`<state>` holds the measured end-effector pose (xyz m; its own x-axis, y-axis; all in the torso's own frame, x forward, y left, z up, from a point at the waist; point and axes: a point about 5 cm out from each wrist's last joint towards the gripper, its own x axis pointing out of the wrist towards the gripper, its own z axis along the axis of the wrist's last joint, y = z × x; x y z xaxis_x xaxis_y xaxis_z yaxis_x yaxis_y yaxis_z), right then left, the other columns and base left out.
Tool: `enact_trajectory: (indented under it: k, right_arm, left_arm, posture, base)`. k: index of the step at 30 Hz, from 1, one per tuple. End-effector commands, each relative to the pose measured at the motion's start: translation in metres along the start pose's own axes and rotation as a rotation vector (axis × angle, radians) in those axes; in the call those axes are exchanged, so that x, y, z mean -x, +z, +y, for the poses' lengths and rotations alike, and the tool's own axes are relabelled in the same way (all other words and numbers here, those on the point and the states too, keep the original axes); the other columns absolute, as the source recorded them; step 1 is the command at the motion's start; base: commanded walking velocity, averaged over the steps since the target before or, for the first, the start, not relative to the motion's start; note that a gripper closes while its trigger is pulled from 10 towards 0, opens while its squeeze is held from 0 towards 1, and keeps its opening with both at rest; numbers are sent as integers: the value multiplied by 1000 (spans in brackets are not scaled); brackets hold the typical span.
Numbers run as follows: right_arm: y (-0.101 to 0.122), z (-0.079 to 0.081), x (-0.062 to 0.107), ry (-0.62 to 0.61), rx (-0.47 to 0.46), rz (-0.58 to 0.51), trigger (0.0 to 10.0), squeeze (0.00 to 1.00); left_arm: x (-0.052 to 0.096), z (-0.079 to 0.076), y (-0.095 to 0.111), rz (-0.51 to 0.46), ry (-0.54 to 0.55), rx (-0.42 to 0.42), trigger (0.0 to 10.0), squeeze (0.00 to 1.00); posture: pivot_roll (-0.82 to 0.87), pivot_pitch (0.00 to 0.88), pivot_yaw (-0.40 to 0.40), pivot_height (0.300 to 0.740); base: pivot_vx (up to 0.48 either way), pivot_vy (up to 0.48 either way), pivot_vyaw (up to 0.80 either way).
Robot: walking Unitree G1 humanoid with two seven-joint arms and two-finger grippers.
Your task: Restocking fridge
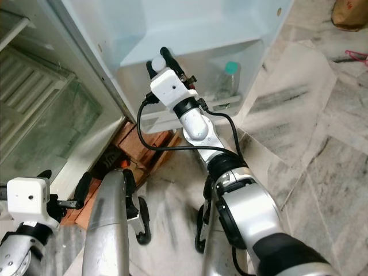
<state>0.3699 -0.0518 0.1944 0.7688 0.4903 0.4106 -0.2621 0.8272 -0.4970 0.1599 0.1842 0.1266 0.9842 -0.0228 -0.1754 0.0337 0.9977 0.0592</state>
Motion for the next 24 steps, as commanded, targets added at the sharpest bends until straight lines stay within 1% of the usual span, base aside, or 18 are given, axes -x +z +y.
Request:
enact_trajectory:
  k: [1, 5, 10, 14, 15, 17, 18, 19, 20, 21, 24]
  right_arm:
    - [-70, 14, 58, 17, -84, 444, 10000, 0]
    - [-76, 17, 69, 21, -110, 472, 10000, 0]
    - [-78, 15, 71, 24, -107, 473, 10000, 0]
    - [-77, 11, 72, 17, -118, 459, 10000, 0]
    - [-75, 10, 70, 14, -135, 427, 10000, 0]
    - [-72, 9, 70, 19, -150, 395, 10000, 0]
    - [-72, 9, 70, 19, -150, 395, 10000, 0]
    - [-68, 8, 69, 26, -158, 357, 10000, 0]
    - [-67, 8, 69, 30, -159, 338, 10000, 0]
    - [-62, 7, 70, 33, -176, 286, 10000, 0]
    - [-55, 5, 71, 38, -168, 218, 10000, 0]
  left_arm:
    - [3, 0, 0, 19, 2, 3, 10000, 0]
    - [4, 0, -2, 29, 7, 11, 10000, 0]
    - [1, -1, -3, 28, 8, 11, 10000, 0]
    - [-5, 0, -2, 16, 12, 9, 10000, 0]
    - [-9, 0, -1, 7, 14, 7, 10000, 0]
    - [-12, 0, -1, -1, 16, 7, 10000, 0]
    - [-12, 0, -1, -1, 16, 7, 10000, 0]
    - [-18, 0, -1, -10, 18, 6, 10000, 0]
    - [-21, 0, -1, -14, 19, 6, 10000, 0]
    - [-26, 0, -1, -23, 20, 7, 10000, 0]
    - [-35, -1, -2, -37, 17, 11, 10000, 0]
  posture:
    - [232, 468, 49, 573]
    - [224, 470, 38, 573]
    - [220, 458, 32, 573]
    - [215, 434, 28, 573]
    - [206, 413, 25, 573]
    - [198, 401, 23, 573]
    - [198, 401, 23, 573]
    - [180, 381, 21, 573]
    - [180, 381, 21, 573]
    - [165, 367, 19, 573]
    - [133, 337, 13, 573]
  base:
    - [0, 0, 0]
    - [0, 0, 0]
    - [0, 0, 0]
    - [0, 0, 0]
    - [0, 0, 0]
    - [0, 0, 0]
    - [0, 0, 0]
    - [0, 0, 0]
    - [0, 0, 0]
    - [0, 0, 0]
    - [0, 0, 0]
